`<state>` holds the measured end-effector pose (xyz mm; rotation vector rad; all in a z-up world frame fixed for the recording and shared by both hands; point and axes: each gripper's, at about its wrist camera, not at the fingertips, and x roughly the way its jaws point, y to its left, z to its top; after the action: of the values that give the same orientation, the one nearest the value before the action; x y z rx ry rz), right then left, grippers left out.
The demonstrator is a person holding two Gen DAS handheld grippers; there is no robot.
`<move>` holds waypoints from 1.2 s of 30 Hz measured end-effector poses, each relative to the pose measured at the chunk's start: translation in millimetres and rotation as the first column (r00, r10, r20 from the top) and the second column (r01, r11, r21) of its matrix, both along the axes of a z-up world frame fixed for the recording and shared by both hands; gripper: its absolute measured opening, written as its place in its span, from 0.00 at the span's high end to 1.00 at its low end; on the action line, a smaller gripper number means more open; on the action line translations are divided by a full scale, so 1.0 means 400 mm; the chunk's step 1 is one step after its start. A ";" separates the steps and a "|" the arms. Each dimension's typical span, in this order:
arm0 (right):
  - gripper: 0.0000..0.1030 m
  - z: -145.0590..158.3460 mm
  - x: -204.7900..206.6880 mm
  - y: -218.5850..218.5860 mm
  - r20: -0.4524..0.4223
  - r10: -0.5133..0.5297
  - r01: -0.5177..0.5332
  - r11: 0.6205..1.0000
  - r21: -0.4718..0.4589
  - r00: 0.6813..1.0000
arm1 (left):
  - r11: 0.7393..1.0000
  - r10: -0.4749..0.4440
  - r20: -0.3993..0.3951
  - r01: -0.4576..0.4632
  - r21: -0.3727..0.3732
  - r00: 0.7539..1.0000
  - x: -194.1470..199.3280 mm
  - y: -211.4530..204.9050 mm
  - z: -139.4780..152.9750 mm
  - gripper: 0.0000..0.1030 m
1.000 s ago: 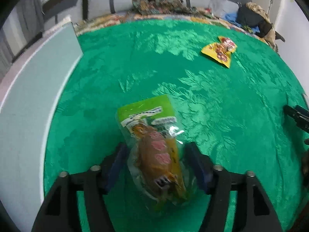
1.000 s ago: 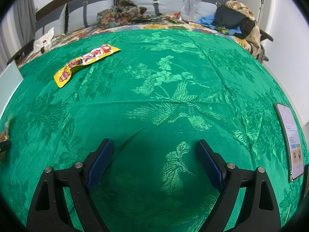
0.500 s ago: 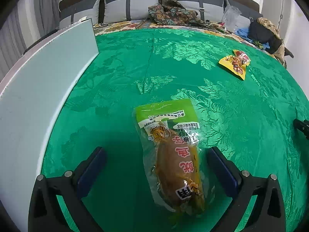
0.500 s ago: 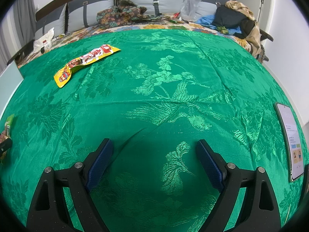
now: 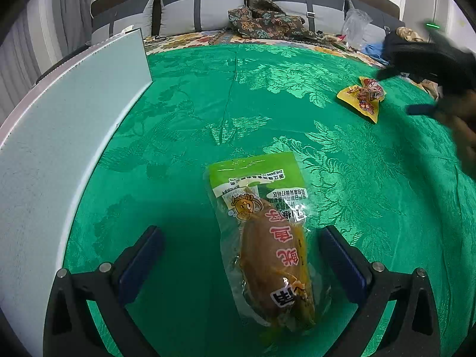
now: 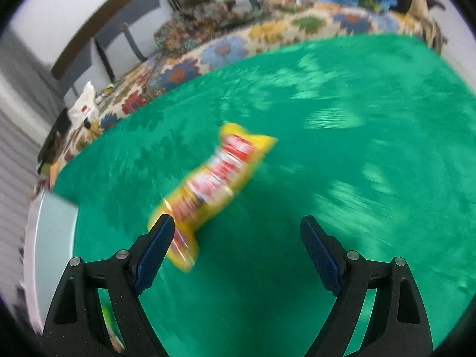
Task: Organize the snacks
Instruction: 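Lower the right gripper onto the yellow cartoon snack strip while the left holds the sausage pack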
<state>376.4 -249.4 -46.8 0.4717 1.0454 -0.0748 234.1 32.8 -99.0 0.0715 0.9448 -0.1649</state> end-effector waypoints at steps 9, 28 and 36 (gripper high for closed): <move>0.36 -0.057 0.072 0.170 -0.052 0.139 -0.148 0.947 -0.286 0.989 | 1.000 -0.001 -0.001 0.001 -0.001 1.000 0.007 0.001 0.000 0.00; 0.64 -0.027 -0.527 0.069 0.020 0.455 -0.447 0.880 -0.163 0.890 | 1.000 -0.001 -0.001 0.001 -0.001 1.000 0.005 0.001 0.000 0.00; 0.21 -0.057 -0.581 0.137 0.066 0.410 -0.347 0.840 -0.417 0.910 | 1.000 -0.001 -0.001 0.001 0.000 1.000 0.005 0.001 0.000 0.00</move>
<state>144.0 -194.7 -69.7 -0.1076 0.9240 0.1024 236.3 33.1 -98.9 0.0714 0.9454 -0.1658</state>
